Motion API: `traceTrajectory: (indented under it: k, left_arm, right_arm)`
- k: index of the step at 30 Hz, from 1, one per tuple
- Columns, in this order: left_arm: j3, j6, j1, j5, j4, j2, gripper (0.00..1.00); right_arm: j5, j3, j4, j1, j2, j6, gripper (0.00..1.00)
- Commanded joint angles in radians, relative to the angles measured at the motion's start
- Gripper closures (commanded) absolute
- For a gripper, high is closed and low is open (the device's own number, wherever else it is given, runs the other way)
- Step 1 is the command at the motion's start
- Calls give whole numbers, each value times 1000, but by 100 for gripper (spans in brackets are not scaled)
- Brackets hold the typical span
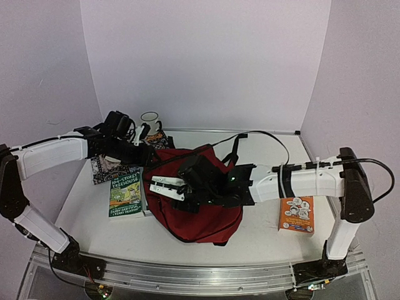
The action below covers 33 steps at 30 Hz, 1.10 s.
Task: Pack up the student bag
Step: Grab the lower front pocket of the student bag.
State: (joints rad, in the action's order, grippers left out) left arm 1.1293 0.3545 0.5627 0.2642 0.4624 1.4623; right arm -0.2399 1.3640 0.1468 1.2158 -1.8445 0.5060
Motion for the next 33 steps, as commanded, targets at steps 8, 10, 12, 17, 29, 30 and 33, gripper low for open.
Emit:
traceTrajectory:
  k: [8,10,12,17,29,30,33]
  left_arm:
    - [-228,118,-88,164,-181,-43,36]
    - [-237,123,-89,185,-197,-30,36]
    - [-249,129,-88,203,-215,-21,37]
    - [-267,136,-88,244,-241,-8,42]
    - [-291,142,-87,261,-262,-4,45]
    - [-292,144,-87,262,-263,-6,45]
    - [-297,149,-87,261,-265,-15,45]
  right_arm:
    - [-157,234,-26,48,-198,123,51]
    - [-171,271,-37,50,-232,144,51]
    - [-181,299,-52,50,-261,164,52]
    - [-230,335,-71,50,-317,212,55]
    - [-391,407,-63,50,-422,289,79]
    - [-388,408,-61,50,-424,283,83]
    - [-365,406,-56,50,-409,248,92]
